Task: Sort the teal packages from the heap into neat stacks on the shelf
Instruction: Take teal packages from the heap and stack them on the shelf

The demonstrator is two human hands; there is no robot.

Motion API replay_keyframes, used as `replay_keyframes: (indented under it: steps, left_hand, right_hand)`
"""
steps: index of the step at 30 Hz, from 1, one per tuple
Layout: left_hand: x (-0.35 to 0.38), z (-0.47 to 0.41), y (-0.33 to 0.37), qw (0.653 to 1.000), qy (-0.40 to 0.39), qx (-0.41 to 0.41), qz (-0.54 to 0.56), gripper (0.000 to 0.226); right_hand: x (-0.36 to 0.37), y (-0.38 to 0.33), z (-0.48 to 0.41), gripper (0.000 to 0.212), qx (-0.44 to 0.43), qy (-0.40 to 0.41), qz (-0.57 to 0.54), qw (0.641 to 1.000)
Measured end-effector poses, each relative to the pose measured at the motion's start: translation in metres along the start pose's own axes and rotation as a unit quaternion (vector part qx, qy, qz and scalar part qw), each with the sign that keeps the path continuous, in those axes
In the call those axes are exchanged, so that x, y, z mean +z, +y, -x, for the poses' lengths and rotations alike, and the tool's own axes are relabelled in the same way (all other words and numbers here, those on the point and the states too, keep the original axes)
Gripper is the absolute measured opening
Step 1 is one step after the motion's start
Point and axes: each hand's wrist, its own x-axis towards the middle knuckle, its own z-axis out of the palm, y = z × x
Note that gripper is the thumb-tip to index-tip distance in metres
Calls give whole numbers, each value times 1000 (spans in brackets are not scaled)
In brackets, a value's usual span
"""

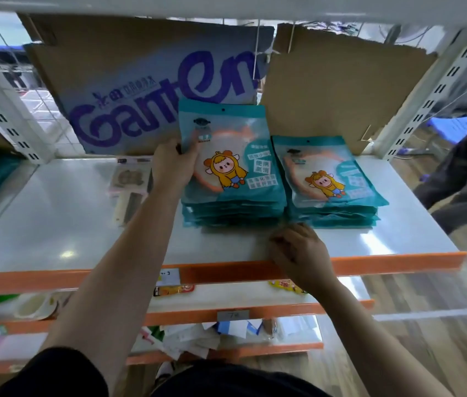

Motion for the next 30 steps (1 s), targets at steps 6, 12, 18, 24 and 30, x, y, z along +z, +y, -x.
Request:
replay_keyframes:
  steps: [6, 12, 18, 24, 30]
  left_hand:
    - [-9, -7, -11, 998, -42, 9, -56, 25]
    - [-4, -7, -4, 994, 1, 43, -97, 29]
    - [-2, -8, -6, 998, -9, 23, -65, 29]
    - [-18, 1, -22, 999, 27, 28, -37, 27]
    - [-65, 37, -52, 984, 17, 131, -120, 26]
  right_hand:
    - [3, -2, 3, 26, -31, 34, 31, 998]
    - [3, -3, 4, 25, -26, 35, 25, 999]
    - [5, -3, 5, 27, -17, 25, 36, 999]
    - [5, -10, 1, 32, -3, 6, 22, 1000]
    - [21, -48, -13, 12, -13, -16, -49, 999]
